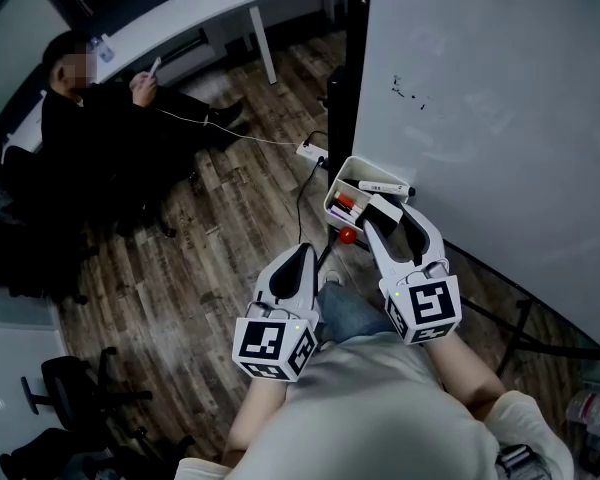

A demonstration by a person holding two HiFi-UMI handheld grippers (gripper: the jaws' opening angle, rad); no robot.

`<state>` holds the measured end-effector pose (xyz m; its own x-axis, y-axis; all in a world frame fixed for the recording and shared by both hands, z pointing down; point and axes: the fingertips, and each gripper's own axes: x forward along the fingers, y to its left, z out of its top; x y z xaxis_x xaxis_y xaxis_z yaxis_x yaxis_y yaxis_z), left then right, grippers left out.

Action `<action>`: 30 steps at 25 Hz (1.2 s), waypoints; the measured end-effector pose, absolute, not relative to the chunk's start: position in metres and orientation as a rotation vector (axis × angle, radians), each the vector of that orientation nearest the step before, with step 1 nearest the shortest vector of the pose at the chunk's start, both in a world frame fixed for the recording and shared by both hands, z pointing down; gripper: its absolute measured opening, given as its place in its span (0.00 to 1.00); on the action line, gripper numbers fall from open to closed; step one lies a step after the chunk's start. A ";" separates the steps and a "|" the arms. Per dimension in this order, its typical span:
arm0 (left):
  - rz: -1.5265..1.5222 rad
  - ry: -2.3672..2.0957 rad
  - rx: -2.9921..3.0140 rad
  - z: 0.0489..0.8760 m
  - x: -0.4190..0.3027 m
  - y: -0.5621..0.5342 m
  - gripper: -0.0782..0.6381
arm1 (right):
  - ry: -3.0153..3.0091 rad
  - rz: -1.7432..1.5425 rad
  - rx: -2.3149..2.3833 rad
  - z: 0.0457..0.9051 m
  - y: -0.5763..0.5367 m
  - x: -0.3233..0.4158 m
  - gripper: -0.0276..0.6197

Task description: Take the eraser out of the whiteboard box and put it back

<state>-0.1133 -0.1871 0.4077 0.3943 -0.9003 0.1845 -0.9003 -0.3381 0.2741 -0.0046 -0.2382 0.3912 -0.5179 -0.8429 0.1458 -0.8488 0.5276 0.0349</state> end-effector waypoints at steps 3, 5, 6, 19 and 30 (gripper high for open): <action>0.001 -1.568 2.329 0.407 -0.114 -0.186 0.12 | -2.617 0.058 1.458 0.391 -0.239 -0.005 0.37; 0.003 -1.568 2.330 0.407 -0.114 -0.185 0.12 | -2.617 0.057 1.458 0.391 -0.238 -0.005 0.37; 0.003 -1.569 2.331 0.407 -0.114 -0.185 0.11 | -2.617 0.057 1.458 0.391 -0.238 -0.005 0.37; 0.000 -1.567 2.332 0.405 -0.112 -0.179 0.12 | -2.620 0.071 1.449 0.391 -0.236 -0.008 0.39; -0.005 -1.566 2.339 0.402 -0.111 -0.175 0.11 | -2.634 0.055 1.464 0.381 -0.231 -0.007 0.48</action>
<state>-0.1111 -0.1748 0.4019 0.3972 -0.9008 0.1756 -0.8997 -0.3444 0.2681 -0.0070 -0.2310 0.3810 -0.5221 -0.8431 0.1288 -0.8478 0.5295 0.0296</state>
